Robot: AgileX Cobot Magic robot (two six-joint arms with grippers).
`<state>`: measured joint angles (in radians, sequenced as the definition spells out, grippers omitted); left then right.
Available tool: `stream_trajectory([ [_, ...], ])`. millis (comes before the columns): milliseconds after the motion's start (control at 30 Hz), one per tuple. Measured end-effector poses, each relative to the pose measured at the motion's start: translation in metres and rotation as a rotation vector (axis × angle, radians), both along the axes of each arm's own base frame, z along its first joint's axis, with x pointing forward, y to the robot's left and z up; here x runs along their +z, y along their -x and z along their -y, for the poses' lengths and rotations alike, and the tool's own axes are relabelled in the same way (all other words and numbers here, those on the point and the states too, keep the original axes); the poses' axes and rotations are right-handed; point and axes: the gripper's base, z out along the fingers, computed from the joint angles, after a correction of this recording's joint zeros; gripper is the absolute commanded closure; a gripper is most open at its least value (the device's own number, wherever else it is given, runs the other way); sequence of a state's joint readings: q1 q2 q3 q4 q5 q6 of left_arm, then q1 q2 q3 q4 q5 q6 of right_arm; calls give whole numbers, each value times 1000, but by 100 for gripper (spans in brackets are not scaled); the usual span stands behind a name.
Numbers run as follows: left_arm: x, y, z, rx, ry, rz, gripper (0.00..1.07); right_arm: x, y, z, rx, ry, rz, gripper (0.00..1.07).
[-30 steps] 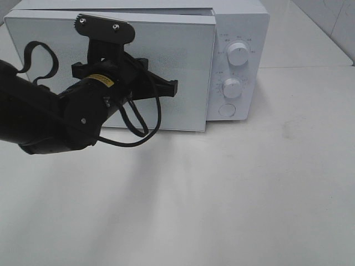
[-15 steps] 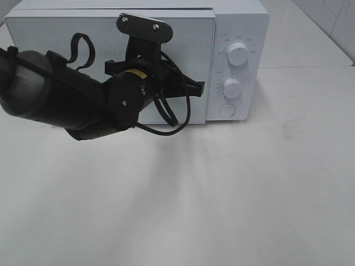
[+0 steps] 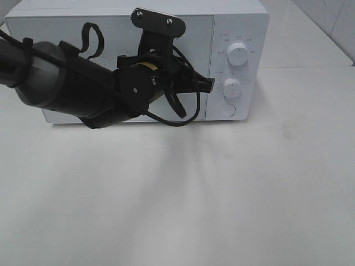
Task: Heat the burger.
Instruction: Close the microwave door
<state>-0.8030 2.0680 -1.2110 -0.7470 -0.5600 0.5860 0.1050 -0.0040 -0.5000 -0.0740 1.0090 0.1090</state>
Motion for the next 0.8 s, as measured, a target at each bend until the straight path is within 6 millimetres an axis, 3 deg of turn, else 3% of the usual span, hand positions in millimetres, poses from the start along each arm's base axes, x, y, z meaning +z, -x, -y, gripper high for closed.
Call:
stream_trajectory([
  [167,15,14,2,-6,-3,35,107,0,0,0,0,0,0,31],
  [367,9,30,2,-45,-27,-16,107,0,0,0,0,0,0,31],
  [433,7,44,-1,-111,-48,-121,107,0,0,0,0,0,0,31],
  [667,17,60,-6,-209,-53,-248,107,0,0,0,0,0,0,31],
  [733,17,62,-7,-224,-56,-272,104,0,0,0,0,0,0,31],
  [800,18,69,-12,-304,-71,-415,77,0,0,0,0,0,0,31],
])
